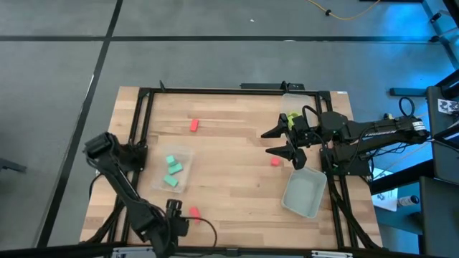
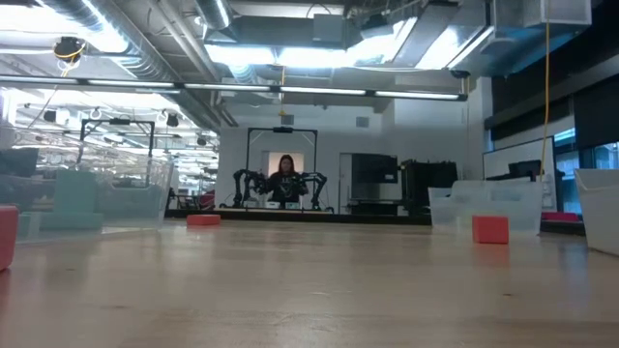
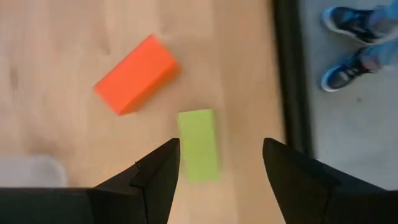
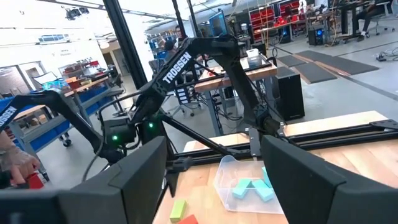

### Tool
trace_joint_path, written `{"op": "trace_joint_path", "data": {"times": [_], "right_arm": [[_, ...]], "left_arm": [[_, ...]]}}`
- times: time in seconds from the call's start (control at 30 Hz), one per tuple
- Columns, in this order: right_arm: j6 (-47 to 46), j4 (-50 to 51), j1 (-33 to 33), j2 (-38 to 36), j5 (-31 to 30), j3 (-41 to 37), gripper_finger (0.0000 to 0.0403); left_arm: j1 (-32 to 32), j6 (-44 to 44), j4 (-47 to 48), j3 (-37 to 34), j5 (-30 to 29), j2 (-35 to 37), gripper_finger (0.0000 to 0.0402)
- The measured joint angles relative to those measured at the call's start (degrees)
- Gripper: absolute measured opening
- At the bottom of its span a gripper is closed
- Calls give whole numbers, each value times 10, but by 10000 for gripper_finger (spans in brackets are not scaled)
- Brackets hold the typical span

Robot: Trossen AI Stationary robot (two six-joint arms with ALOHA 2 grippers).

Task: Sort & place blocks by color
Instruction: Put the green block into the right transparent bin

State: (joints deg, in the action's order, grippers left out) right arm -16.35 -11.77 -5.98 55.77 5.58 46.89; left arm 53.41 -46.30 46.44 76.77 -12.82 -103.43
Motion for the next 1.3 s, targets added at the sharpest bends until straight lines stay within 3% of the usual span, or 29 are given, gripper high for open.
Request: {"op": "trace_joint_path", "data": {"times": [0.27,0.5,1.03,1.3], "right_arm": [[1,5,0,0,0,0,267],[1,6,0,0,0,0,267],[2,6,0,0,0,0,267],[1,4,0,0,0,0,267]], "left_arm": [[-20,-11,9,-19,13,-5,234],[-23,-12,-46,-64,48,-5,243],[-23,-16,-107,-117,63,-6,245],[-20,-11,-115,-116,75,-43,245]]}}
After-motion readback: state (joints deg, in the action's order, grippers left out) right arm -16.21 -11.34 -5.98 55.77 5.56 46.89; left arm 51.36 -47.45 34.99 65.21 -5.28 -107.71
